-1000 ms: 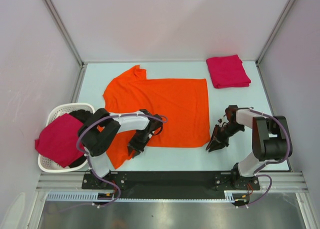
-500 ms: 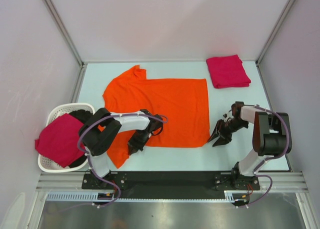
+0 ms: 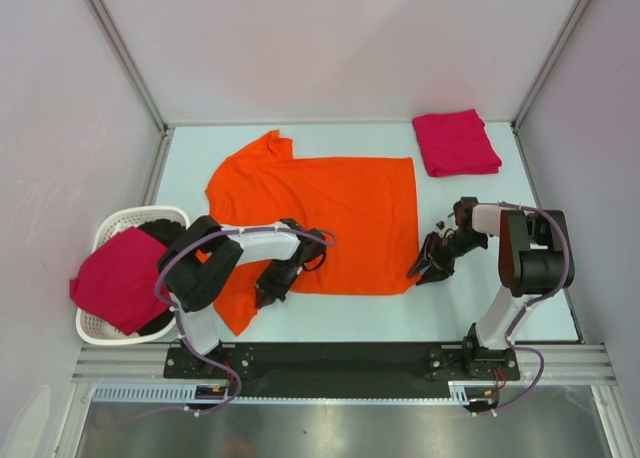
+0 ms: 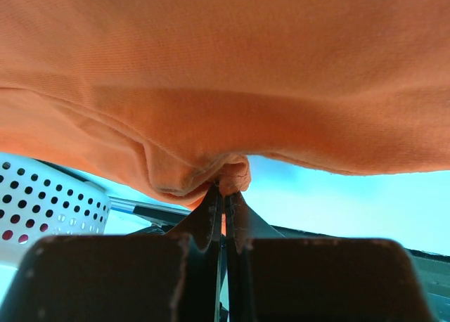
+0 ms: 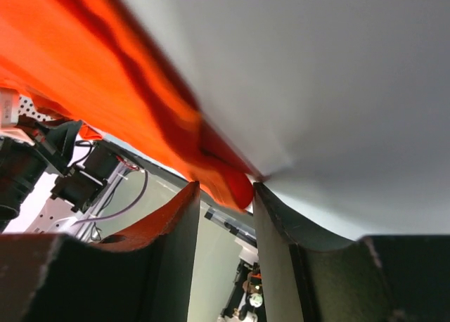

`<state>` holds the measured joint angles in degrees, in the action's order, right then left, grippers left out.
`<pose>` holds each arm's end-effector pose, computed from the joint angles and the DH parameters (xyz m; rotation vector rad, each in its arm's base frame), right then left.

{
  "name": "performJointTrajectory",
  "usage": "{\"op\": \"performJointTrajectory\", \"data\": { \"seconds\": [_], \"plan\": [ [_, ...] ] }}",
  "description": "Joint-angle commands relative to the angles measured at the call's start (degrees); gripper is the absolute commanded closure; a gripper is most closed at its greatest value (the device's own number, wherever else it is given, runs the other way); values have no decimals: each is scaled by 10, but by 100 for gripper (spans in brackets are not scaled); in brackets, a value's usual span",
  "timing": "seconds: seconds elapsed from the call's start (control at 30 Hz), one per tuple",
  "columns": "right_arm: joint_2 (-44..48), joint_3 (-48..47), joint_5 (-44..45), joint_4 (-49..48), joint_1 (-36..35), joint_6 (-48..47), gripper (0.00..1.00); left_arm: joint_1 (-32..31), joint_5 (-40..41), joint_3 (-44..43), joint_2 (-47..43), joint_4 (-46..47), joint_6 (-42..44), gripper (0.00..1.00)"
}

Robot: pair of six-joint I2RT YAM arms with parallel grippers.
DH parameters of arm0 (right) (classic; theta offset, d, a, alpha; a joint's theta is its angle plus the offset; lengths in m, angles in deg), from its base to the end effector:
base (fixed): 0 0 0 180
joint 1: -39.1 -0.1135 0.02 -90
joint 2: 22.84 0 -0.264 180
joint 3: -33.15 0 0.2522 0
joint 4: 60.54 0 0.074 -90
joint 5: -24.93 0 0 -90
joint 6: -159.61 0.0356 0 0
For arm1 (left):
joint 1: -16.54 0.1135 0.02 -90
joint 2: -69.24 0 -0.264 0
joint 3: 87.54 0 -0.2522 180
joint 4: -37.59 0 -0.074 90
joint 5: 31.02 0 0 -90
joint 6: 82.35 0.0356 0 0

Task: Fold and stack the t-shirts
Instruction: Grap the side of the flattened tshirt closest away from the robot with both arms, then fold the flattened tshirt in 1/3 of the way

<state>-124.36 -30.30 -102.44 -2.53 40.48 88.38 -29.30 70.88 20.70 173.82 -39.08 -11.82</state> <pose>0.2609 0.0153 0.1150 -0.5393 -2.7476 -0.9134 0.1879 -0.1829 0.1297 -0.7171 -2.8316 -0.5269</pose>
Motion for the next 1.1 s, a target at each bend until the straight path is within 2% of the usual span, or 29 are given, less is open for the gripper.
{"op": "performJointTrajectory", "data": {
  "seconds": [0.0,0.03,0.1,0.13,0.4,0.63,0.8,1.07],
  "plan": [
    [-34,-15,6,-47,-38,9,60,-2,16,-12,-15,8,-9,100],
    [-39,-18,6,-44,-45,10,60,-2,17,-12,-17,8,-10,100],
    [-41,-16,5,-41,-53,7,95,-2,17,-10,-17,10,-11,100],
    [-41,-15,6,-38,-53,6,100,-2,18,-10,-17,7,-11,100],
    [-3,-31,4,16,-52,-8,100,7,40,-15,-48,-18,-41,100],
    [49,-92,15,97,-48,-25,100,38,66,-40,-132,-63,-93,100],
    [48,-112,20,116,-40,-35,100,61,90,-46,-129,-84,-108,100],
    [40,-104,33,121,-34,-48,100,99,91,6,-148,-90,-139,100]
  ]
}}
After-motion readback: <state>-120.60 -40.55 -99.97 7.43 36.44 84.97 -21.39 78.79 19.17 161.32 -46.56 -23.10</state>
